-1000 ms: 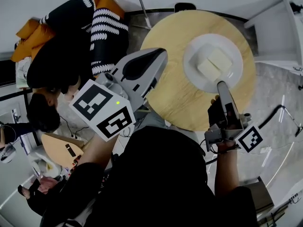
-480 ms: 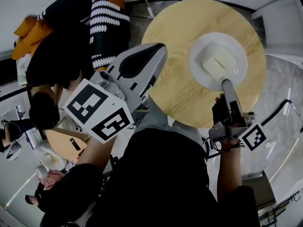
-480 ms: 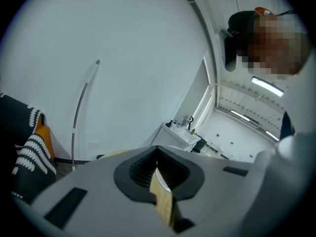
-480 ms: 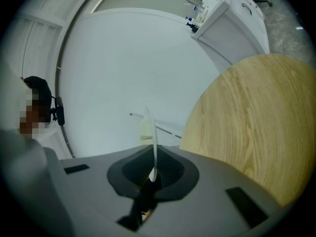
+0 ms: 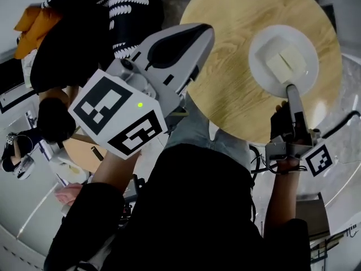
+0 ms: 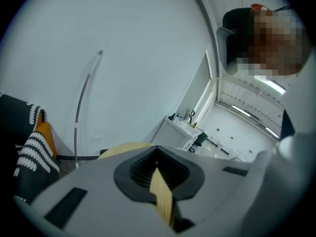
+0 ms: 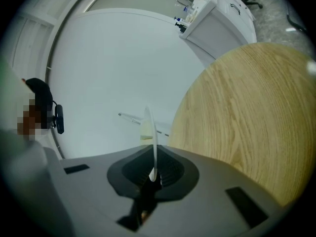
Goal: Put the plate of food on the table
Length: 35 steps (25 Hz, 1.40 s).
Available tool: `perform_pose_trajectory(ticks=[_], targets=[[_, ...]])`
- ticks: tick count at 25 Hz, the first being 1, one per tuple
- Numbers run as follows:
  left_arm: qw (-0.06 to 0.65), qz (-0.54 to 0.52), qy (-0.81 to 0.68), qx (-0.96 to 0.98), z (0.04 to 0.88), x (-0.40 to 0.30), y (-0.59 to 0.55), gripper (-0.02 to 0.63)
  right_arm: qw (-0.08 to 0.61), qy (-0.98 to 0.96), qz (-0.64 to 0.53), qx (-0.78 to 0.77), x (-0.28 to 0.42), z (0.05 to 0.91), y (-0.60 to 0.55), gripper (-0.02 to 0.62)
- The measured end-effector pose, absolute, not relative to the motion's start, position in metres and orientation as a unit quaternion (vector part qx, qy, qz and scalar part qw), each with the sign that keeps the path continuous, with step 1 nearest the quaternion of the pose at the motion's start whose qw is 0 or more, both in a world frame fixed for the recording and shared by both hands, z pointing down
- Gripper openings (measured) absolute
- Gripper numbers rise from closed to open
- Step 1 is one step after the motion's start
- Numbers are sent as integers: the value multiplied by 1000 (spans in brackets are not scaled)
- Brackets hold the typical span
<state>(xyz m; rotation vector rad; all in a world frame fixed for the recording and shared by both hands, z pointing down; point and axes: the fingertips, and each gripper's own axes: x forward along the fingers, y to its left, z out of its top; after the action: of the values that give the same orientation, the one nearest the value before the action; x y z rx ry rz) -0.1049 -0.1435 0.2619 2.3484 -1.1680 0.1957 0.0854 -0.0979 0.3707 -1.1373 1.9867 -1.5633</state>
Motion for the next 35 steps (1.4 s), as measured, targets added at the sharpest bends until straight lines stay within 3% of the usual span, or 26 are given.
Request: perform_pose_trajectory(ticks=[8, 35], targets=[[234, 72, -436, 866, 254, -106, -142, -6, 196, 716, -547, -386, 82, 366, -101, 17], [294, 102, -399, 862, 275, -80, -139, -8, 183, 673, -585, -413, 85, 383, -98, 17]])
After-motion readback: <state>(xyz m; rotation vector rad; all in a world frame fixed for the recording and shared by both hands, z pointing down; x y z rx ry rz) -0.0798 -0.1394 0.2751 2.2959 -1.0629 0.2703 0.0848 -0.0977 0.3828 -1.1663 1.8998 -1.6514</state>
